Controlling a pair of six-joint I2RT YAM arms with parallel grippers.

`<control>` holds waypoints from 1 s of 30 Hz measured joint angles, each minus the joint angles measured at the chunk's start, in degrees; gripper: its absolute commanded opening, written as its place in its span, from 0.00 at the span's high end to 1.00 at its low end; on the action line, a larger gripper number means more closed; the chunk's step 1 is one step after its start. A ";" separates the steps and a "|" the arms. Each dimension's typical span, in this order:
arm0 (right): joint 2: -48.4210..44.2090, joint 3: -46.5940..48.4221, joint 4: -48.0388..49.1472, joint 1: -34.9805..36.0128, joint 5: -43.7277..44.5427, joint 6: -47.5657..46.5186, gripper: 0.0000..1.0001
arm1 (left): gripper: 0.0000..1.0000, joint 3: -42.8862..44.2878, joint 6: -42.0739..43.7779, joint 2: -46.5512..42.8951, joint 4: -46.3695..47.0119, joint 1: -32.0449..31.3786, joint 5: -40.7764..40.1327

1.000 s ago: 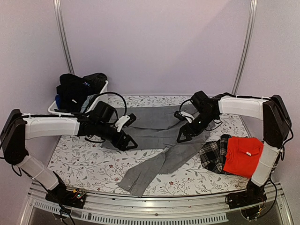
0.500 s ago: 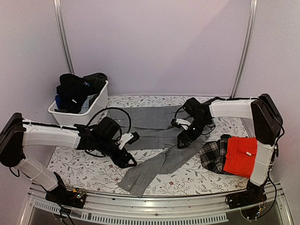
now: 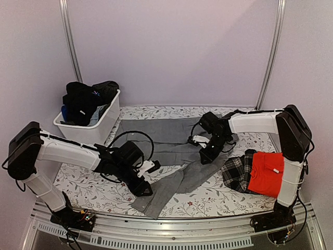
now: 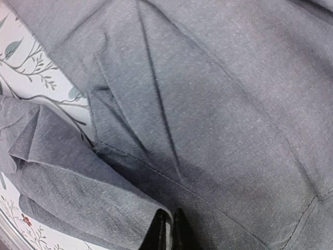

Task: Fold and stack the mixed laundry pile
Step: Fold the 1/3-folded shirt at the center of the board.

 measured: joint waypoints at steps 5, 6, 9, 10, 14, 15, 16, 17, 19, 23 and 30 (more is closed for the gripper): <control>-0.13 0.00 0.24 0.00 1.11 1.03 1.00 | 0.55 1.38 0.96 2.43 -0.48 -2.51 -0.76; -0.35 0.00 0.37 0.00 1.22 1.29 1.00 | 0.58 1.77 1.68 2.69 -0.87 -3.34 -0.83; -2.62 -0.70 1.49 0.00 1.51 2.14 1.00 | 0.68 2.71 4.55 2.32 -2.64 -5.86 -0.24; -3.91 -1.22 2.01 0.00 1.60 2.49 1.00 | 0.68 2.84 5.46 1.68 -3.19 -6.21 -0.07; -11.61 -4.24 5.14 0.00 1.95 3.61 1.00 | 0.57 2.86 5.18 -5.38 -4.00 -3.06 -1.33; -13.53 -5.22 5.88 0.00 2.08 3.91 1.00 | 0.54 2.89 4.07 -7.58 -3.82 -0.83 -2.67; -15.15 -6.16 6.54 0.00 2.12 4.13 1.00 | 0.50 2.95 2.67 -9.49 -3.56 1.79 -4.09; -16.79 -7.32 7.41 0.00 2.25 4.35 1.00 | 0.46 2.97 0.70 -11.41 -3.17 4.85 -5.77; -19.85 -10.25 9.03 0.00 2.54 4.87 1.00 | 0.41 2.91 -4.63 -15.06 -2.67 10.62 -11.15; -25.33 -17.07 12.15 0.00 3.08 6.34 1.00 | 0.35 1.01 -16.20 -21.49 -2.60 14.80 -19.96; -32.52 -22.91 16.26 0.00 4.04 8.52 1.00 | 0.33 -6.64 -38.80 -27.78 -5.81 19.37 -24.02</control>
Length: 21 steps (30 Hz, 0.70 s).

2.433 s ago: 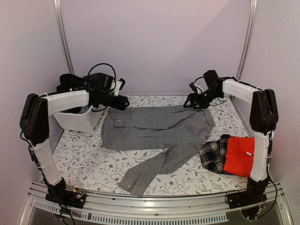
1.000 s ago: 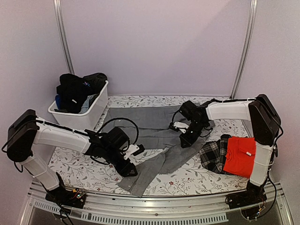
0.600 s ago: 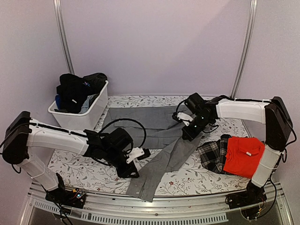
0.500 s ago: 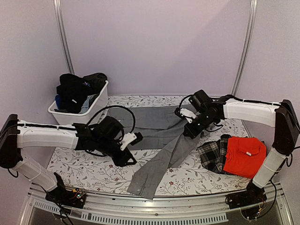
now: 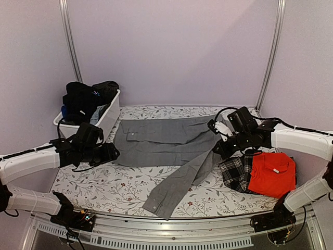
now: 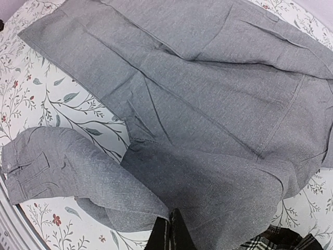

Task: Fold and stack the mixed laundry pile
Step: Fold the 1/3-folded shirt at the center of the board.

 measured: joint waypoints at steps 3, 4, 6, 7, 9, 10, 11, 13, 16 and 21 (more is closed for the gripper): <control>-0.17 -0.07 1.18 0.00 0.11 0.57 1.00 | 0.34 -2.45 -8.11 -0.07 -0.68 0.76 1.42; -0.17 -0.13 1.42 0.00 0.15 0.66 1.00 | 0.35 -3.23 -10.51 0.11 -0.66 0.90 2.25; -0.17 -0.24 1.75 0.00 0.17 0.79 1.00 | 0.37 -4.35 -13.90 0.83 -0.42 1.07 3.63; -0.17 -0.33 1.88 0.00 0.20 0.83 1.00 | 0.38 -4.74 -15.06 1.22 -0.13 1.16 4.15; -0.15 -0.44 2.01 0.00 0.39 0.81 1.00 | 0.41 -5.22 -16.85 2.34 0.63 1.46 4.96; -0.17 -0.48 2.14 0.00 0.52 0.81 1.00 | 0.42 -5.31 -17.42 2.86 1.05 1.70 5.22; -0.17 -0.50 2.21 0.00 0.66 0.81 1.00 | 0.44 -5.33 -18.01 3.65 1.86 2.05 5.53; -0.17 -0.50 2.27 0.00 0.98 0.81 1.00 | 0.46 -5.31 -18.60 5.40 3.72 2.69 5.84; -0.17 -0.50 2.29 0.00 1.22 0.79 1.00 | 0.53 -5.27 -18.91 8.31 5.97 3.58 5.92; -0.37 -0.68 2.34 0.00 1.64 0.79 1.00 | 0.77 -4.96 -19.19 11.65 9.66 4.96 5.88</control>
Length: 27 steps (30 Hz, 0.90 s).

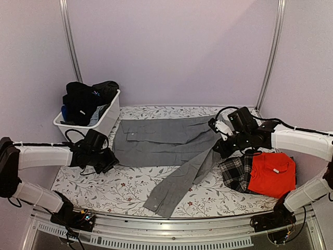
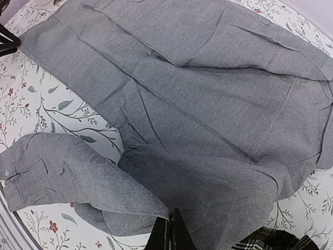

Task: Fold and stack the mixed laundry pile
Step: Fold the 1/3-folded shirt at the center of the board.

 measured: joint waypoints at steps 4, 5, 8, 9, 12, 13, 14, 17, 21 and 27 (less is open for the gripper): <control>-0.37 -0.13 0.04 0.00 0.72 0.00 1.00 | 1.00 0.66 -0.68 0.85 1.66 1.16 -0.48; -0.55 -0.13 0.04 0.00 1.01 0.02 1.00 | 1.00 0.87 -0.55 0.85 1.92 1.57 -0.59; -1.22 -0.13 0.04 -0.17 1.70 0.02 1.00 | 1.00 1.77 -0.28 0.48 2.16 2.82 -1.25; -1.55 -0.13 0.04 -0.26 2.08 0.02 1.00 | 1.00 2.21 -0.24 0.20 2.01 3.21 -1.49; -2.95 -0.11 0.22 -1.36 2.43 0.04 1.00 | 1.00 4.07 0.24 -0.63 0.79 3.89 -2.03; -3.56 -0.11 0.37 -1.99 2.51 0.07 1.00 | 1.00 4.92 0.33 -0.81 0.22 4.00 -2.27; -4.17 -0.09 0.59 -2.62 2.56 0.07 1.00 | 1.00 5.75 0.39 -0.87 -0.46 4.09 -2.49; -5.95 0.22 1.66 -4.79 2.38 0.07 1.00 | 1.00 8.70 0.70 -0.63 -3.08 4.28 -3.10; -6.86 1.46 3.39 -7.78 1.73 0.04 1.00 | 1.00 13.09 2.25 2.80 -5.40 4.46 -3.43; -3.98 5.97 4.92 -10.78 0.79 -0.24 1.00 | 1.00 21.84 7.41 11.39 -9.09 4.57 -5.46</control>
